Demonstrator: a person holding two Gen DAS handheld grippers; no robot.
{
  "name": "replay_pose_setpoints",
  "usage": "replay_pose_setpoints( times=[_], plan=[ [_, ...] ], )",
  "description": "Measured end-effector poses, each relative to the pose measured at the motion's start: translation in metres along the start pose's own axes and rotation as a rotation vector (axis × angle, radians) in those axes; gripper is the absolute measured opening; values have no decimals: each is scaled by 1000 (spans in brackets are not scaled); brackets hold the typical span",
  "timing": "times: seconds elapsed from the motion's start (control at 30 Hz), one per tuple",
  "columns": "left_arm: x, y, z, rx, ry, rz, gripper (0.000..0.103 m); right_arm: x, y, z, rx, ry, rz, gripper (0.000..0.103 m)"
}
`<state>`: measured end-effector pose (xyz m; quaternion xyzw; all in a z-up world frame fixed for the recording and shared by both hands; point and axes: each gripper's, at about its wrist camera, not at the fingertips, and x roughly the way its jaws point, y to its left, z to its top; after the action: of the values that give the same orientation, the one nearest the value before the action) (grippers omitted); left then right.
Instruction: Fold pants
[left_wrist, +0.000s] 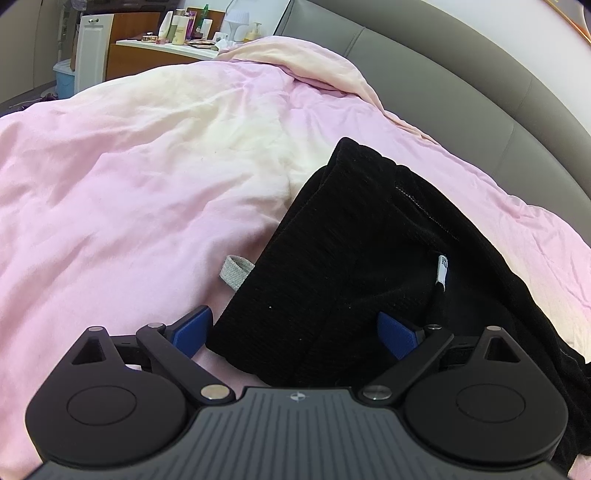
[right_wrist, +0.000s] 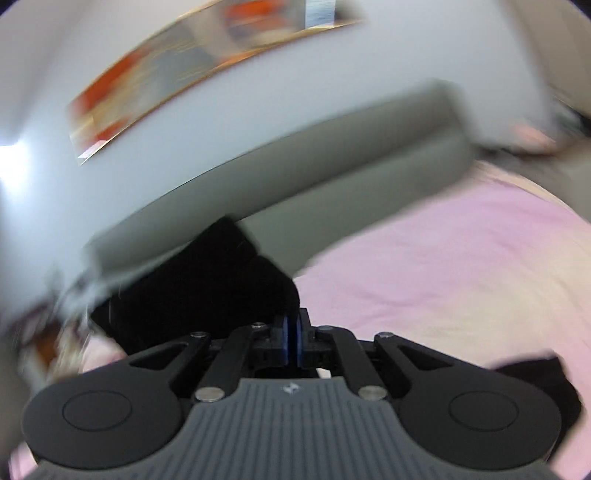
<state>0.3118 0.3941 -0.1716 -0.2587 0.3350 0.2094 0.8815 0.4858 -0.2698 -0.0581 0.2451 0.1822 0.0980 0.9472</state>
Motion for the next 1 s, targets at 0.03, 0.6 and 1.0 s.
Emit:
replay_pose_setpoints(
  times=[0.03, 0.6, 1.0],
  plan=[
    [0, 0, 1, -4, 1, -2, 103, -1, -39, 4, 111, -10, -74, 0],
    [0, -3, -1, 17, -6, 21, 103, -2, -100, -118, 70, 42, -467, 27],
    [-7, -1, 1, -27, 10, 51, 103, 7, -83, -156, 415, 240, -334, 22]
  ],
)
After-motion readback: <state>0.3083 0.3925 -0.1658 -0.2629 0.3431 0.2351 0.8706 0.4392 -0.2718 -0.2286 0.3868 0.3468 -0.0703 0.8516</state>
